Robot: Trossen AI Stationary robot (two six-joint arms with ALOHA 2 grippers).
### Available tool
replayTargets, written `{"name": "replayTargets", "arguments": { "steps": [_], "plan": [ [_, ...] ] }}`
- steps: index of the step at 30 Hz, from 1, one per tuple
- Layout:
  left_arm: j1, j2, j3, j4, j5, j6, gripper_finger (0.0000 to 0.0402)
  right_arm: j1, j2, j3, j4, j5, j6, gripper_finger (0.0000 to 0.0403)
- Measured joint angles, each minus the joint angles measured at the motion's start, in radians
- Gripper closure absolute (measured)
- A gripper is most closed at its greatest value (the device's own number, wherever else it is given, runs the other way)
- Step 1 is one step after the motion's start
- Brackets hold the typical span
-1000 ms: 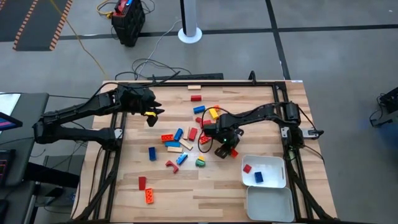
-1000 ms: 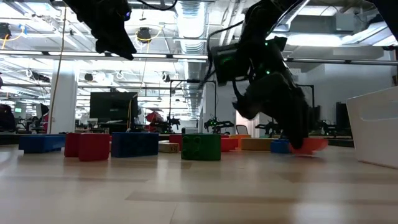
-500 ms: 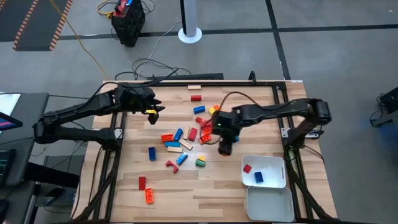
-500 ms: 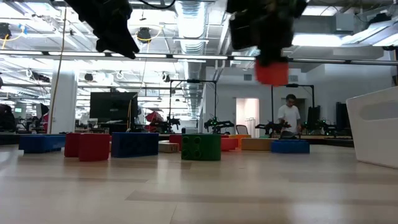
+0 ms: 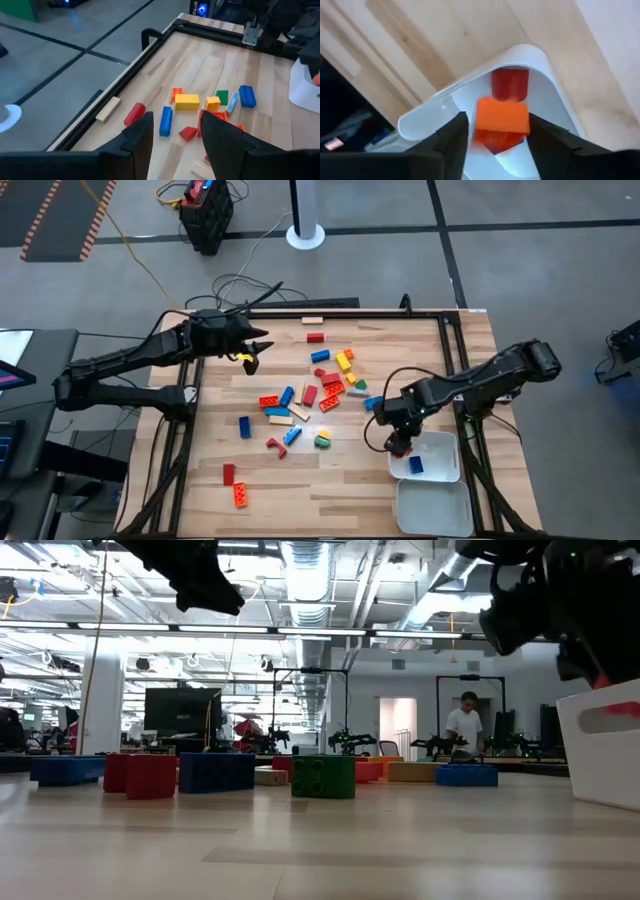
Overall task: Sort blocks by size
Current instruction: Put the small orange game piece into the white bin, then put the big blue game piece into the gray bin
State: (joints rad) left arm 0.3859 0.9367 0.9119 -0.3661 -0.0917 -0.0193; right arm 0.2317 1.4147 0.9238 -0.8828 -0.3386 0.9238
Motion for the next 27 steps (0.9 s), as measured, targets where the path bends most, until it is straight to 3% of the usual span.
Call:
{"name": "replayTargets", "arguments": {
  "steps": [4,10,17,24,27],
  "plan": [
    [0.000,0.000,0.000,0.006,0.000,-0.002,0.0246,0.001,-0.004,-0.001,-0.004,0.000,0.043,0.0144],
    [0.000,0.000,0.000,-0.026,0.005,-0.064,0.0246,-0.052,-0.025,0.088,-0.044,0.038,-0.033,0.0144],
    [-0.021,0.000,0.000,-0.061,0.113,-0.190,0.0246,-0.149,-0.020,0.201,-0.031,0.121,-0.269,0.0152],
    [-0.091,0.021,-0.002,-0.067,0.063,-0.341,0.0246,-0.197,0.000,0.213,0.178,0.143,-0.606,0.0153],
    [-0.113,0.044,-0.002,-0.065,0.054,-0.417,0.0246,-0.214,0.050,0.233,0.168,0.146,-0.693,0.0153]
  ]
}}
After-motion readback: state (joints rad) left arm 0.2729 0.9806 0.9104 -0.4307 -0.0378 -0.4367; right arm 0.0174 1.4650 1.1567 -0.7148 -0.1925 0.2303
